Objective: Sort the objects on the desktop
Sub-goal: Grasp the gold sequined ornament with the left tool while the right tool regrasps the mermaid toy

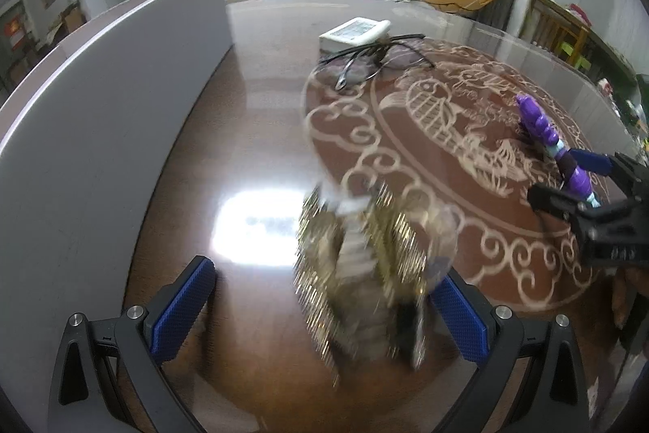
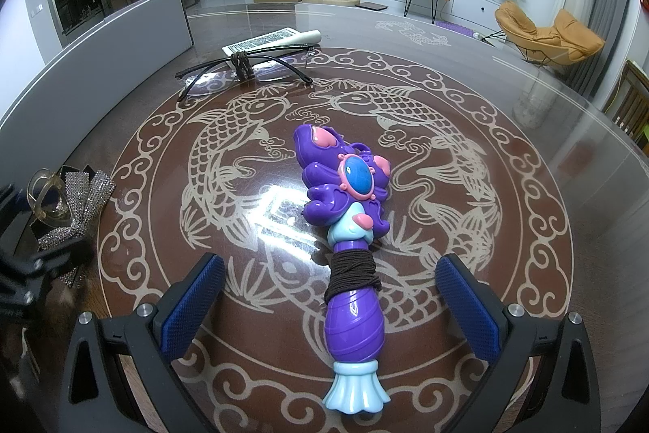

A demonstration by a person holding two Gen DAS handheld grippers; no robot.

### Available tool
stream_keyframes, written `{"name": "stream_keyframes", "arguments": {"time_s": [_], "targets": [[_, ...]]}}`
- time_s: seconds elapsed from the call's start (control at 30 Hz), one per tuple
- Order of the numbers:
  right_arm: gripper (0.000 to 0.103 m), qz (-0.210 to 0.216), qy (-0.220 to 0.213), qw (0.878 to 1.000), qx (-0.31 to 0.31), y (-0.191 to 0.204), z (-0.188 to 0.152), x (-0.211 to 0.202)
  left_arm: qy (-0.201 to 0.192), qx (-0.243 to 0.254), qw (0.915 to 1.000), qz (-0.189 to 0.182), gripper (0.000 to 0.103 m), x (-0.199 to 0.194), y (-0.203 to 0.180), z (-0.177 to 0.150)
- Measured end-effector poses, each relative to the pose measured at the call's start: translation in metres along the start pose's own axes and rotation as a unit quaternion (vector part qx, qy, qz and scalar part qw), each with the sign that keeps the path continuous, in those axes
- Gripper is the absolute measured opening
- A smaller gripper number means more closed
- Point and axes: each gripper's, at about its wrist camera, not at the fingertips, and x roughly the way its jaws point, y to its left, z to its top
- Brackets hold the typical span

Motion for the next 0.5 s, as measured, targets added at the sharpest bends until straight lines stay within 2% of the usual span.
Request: {"name": "stream_keyframes", "arguments": {"time_s": [0.1,0.13,0.17,0.2,0.23,0.37,0.43,0.47,0.5], "targets": [[0.103,0.0,0.0,1.0,0.0,0.0,0.0,0.0,-0.002,0.018,0.9998,-0.011,0.103,0.004,-0.004,0.005],[0.103,0.0,0.0,1.0,0.0,0.0,0.001,0.001,-0.011,0.022,0.9996,-0.014,0.093,0.002,-0.004,0.004],[0.103,0.0,0.0,1.0,0.0,0.0,0.0,0.001,-0.025,0.026,0.9992,-0.017,0.079,-0.002,-0.005,0.004],[0.103,0.0,0.0,1.0,0.0,0.0,0.0,0.0,-0.034,0.031,0.9987,-0.021,0.053,-0.006,-0.007,0.003],[0.103,0.0,0.0,1.0,0.0,0.0,0.0,0.001,-0.03,0.038,0.9987,-0.016,0.053,-0.008,-0.01,0.003],[0.103,0.0,0.0,1.0,0.0,0.0,0.0,0.0,-0.029,0.044,0.9981,-0.031,0.052,-0.013,-0.011,-0.002],[0.103,0.009,0.018,1.0,-0.01,0.0,0.003,0.001,-0.021,0.035,0.9981,-0.045,0.051,-0.018,-0.008,-0.007],[0.095,0.014,0.031,0.999,-0.017,-0.001,0.007,0.002,-0.019,0.028,0.998,-0.054,0.051,-0.021,-0.005,-0.01],[0.073,0.017,0.035,0.999,-0.023,-0.002,0.01,0.002,-0.019,0.023,0.9977,-0.061,0.051,-0.023,-0.004,-0.012]]}}
